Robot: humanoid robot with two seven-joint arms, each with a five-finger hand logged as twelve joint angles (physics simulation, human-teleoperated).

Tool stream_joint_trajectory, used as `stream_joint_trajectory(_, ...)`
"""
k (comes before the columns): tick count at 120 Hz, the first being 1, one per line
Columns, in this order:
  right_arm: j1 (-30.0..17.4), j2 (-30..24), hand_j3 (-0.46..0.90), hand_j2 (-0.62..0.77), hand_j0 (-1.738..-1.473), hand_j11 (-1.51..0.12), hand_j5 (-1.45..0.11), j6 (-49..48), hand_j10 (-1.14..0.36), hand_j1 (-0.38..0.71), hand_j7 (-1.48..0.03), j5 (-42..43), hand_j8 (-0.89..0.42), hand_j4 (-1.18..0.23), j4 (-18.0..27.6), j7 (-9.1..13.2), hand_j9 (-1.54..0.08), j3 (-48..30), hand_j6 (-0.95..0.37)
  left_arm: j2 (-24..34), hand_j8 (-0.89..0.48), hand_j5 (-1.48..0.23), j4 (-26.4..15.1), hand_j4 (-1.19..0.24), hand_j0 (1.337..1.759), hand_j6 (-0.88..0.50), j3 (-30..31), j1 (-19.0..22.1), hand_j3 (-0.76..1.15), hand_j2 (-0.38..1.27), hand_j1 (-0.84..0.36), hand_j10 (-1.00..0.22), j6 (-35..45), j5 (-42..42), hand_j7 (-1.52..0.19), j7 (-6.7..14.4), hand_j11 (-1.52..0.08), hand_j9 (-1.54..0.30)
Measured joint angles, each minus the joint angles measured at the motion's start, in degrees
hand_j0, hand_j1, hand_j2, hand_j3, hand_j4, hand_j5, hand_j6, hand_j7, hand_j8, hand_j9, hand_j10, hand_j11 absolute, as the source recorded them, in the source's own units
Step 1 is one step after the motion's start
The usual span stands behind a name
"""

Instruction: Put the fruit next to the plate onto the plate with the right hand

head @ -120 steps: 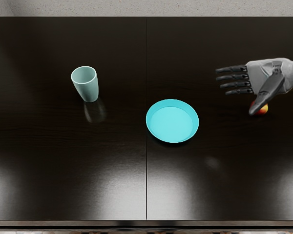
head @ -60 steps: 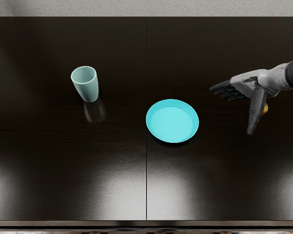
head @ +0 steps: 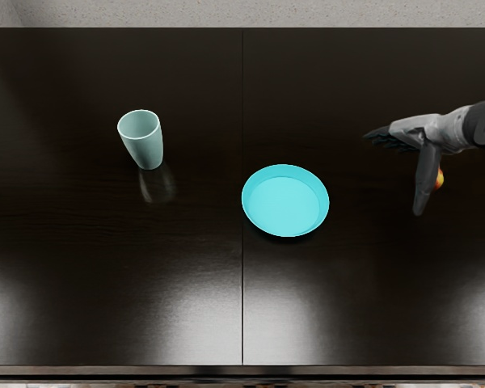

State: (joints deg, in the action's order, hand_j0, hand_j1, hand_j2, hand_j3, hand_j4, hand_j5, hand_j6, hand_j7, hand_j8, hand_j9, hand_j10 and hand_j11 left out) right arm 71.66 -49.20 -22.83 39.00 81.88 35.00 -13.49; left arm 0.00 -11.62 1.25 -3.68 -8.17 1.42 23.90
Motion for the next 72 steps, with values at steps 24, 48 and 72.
stream_joint_trajectory(24,-1.19,0.60,0.00,0.00,-1.658,0.00,0.00,7.39,0.00,-0.35,0.00,10.28,-0.01,0.00,0.04,0.00,0.00,0.09,-0.01,0.00,-0.01,-0.01,0.01,-0.01,1.658,-0.01,0.17,-0.18,0.00,0.00,0.34,-0.01,0.00,-0.01,-0.01,0.00,-0.01,-0.01)
stream_joint_trajectory(48,-5.99,2.28,0.00,0.00,-1.658,0.00,0.00,11.88,0.00,-0.35,0.00,15.56,-0.01,-0.01,-0.13,0.00,0.00,0.36,-0.01,0.00,-0.01,-0.01,0.00,-0.01,1.658,-0.01,0.28,-1.15,0.00,0.00,0.34,-0.01,0.00,-0.01,-0.01,0.00,-0.01,-0.01)
stream_joint_trajectory(72,-10.10,2.38,0.00,0.00,-1.658,-0.03,-0.03,18.03,-0.02,-0.33,-0.03,20.77,-0.03,-0.03,-0.10,0.00,-0.03,0.39,-0.03,0.00,-0.01,-0.01,-0.01,-0.01,1.658,-0.01,0.25,-1.24,0.00,0.00,0.34,-0.01,0.00,-0.01,-0.01,0.00,-0.01,-0.01)
